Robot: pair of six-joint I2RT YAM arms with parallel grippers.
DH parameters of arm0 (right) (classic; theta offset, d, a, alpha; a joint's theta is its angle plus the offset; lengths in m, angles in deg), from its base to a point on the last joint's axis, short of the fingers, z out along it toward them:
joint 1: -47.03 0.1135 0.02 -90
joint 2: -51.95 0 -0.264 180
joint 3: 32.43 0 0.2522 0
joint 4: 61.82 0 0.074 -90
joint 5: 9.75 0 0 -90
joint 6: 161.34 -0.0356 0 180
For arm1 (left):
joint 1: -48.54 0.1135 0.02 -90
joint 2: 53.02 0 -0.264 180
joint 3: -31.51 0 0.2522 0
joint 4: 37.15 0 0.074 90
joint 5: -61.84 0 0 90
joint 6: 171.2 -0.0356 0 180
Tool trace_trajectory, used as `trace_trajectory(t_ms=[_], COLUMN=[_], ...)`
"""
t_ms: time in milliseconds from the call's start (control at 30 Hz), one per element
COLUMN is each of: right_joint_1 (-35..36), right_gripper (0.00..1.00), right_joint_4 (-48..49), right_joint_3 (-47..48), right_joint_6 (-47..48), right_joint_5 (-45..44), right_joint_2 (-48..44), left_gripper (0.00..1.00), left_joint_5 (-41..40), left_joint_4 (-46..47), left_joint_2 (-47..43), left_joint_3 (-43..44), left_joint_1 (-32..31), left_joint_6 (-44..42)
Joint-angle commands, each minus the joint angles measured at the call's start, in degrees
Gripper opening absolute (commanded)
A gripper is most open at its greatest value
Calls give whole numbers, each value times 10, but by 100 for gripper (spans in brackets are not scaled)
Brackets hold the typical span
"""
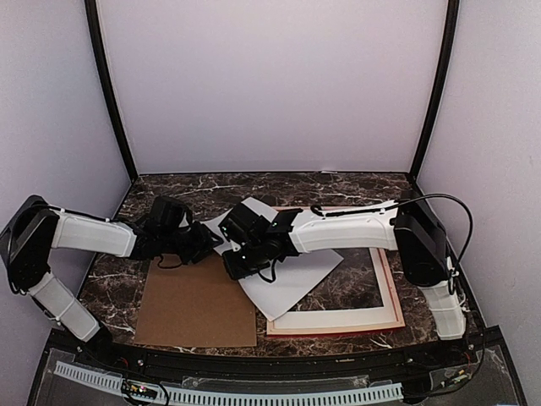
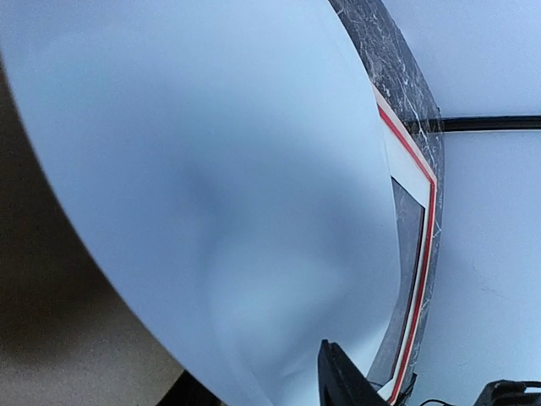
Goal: Put the photo into the frame
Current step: Pass from the right arm to the left, then place the photo on the mat board.
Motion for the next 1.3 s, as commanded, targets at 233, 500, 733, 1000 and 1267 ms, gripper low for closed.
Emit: trace_trajectory(t_ms=[233,500,733,1000,1267], right_joint_1=[-17,-44,-108,-194,-244], right_gripper=[29,48,58,59,59], right_joint_4=[68,43,-6,-27,-41], right_joint_3=[-81,-162,-245,-351,-402], right_joint_6=[-25,-24,-7,1,10], right_joint_5=[61,15,-62,-97,-115], right_joint_2=[-91,-182,-296,-403,-447], left_gripper=[22,0,0,0,0], left_joint_5=[16,47,134,319,382], left_joint_4=[48,12,-102,-168,-244], left_joint_2=[39,29,31,136,242], left_joint_3=[10,53,156,301,423], left_joint_1=[4,12,12,12,5], left_joint_6=[-30,-106,-197,-249,-298])
